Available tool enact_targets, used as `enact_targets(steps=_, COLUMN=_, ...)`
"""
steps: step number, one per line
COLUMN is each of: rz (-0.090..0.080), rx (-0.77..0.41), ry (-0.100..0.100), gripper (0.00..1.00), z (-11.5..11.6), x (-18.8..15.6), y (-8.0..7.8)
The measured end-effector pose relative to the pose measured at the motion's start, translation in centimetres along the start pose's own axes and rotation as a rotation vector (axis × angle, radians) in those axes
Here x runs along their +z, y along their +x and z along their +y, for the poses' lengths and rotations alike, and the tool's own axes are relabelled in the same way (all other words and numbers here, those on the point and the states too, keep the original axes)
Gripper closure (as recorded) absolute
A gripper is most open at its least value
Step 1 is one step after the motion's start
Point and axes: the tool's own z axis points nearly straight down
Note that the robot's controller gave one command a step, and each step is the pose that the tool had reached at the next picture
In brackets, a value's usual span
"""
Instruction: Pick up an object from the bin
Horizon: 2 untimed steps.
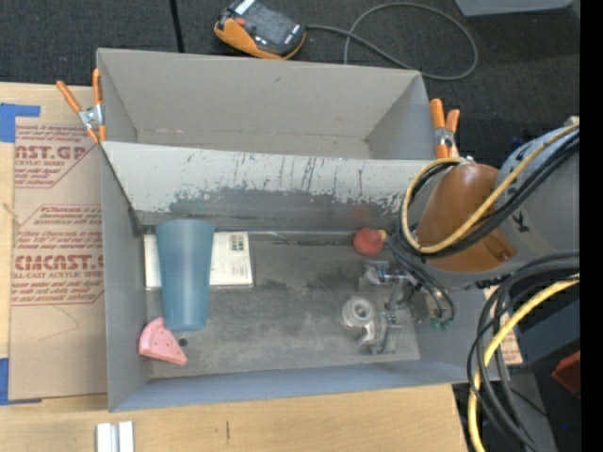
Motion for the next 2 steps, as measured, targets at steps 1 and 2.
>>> enact_targets(steps=1, rz=-0.011, rx=0.038, ry=0.001, gripper=1.0, z=3.64, x=-0.36, y=-1.84)
enact_targets(steps=2, rz=-0.011, rx=0.039, ry=0.002, gripper=1.0, z=3.63, x=-0.36, y=-1.84)
